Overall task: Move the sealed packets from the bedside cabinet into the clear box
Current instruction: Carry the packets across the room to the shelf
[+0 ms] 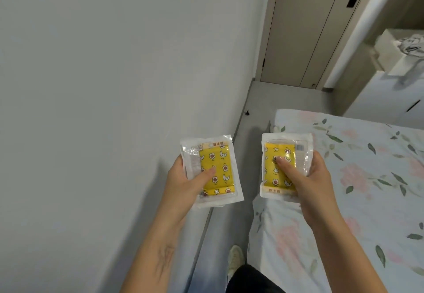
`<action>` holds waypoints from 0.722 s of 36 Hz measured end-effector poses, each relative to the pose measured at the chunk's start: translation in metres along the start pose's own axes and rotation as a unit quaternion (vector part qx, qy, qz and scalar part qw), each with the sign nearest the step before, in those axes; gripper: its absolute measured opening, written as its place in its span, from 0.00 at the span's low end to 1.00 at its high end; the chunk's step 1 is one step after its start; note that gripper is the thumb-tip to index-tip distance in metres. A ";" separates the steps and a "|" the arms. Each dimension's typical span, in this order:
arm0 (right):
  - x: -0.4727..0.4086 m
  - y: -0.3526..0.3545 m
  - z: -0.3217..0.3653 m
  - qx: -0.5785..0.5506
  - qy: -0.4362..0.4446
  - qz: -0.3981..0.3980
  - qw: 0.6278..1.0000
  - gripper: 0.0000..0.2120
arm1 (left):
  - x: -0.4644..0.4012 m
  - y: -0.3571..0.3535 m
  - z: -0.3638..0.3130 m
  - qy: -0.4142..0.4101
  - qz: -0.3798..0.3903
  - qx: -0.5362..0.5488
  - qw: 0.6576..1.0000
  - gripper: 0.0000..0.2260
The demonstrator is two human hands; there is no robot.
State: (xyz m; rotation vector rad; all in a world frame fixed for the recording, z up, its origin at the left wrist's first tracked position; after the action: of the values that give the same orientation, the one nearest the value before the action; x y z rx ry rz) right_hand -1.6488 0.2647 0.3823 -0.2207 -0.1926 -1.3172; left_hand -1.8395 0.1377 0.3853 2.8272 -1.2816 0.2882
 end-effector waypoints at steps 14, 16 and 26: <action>-0.200 0.036 0.071 -0.019 -0.013 -0.086 0.996 0.15 | -0.233 -0.137 -0.044 -0.005 0.063 -0.038 0.997 0.12; -0.225 0.040 0.076 -0.020 -0.014 -0.098 0.995 0.14 | -0.261 -0.152 -0.045 -0.009 0.072 -0.053 0.996 0.12; -0.409 0.024 0.107 -0.013 -0.021 -0.118 0.993 0.17 | -0.436 -0.227 -0.061 0.000 0.092 -0.047 0.995 0.13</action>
State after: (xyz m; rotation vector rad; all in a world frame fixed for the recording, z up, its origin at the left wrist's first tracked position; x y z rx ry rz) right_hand -1.7258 0.6807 0.3759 -0.2543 -0.2422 -1.5506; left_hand -1.9607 0.6176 0.3797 2.6357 -1.5152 0.2247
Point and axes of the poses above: each hand's wrist, its own x-axis away from the middle knuckle, its own y-axis out of the back of the hand, z = x × y, the point moved 3 cm from there along -x, towards the middle knuckle, and after that the axes turned 5 degrees about -y, right-handed, at the moved point
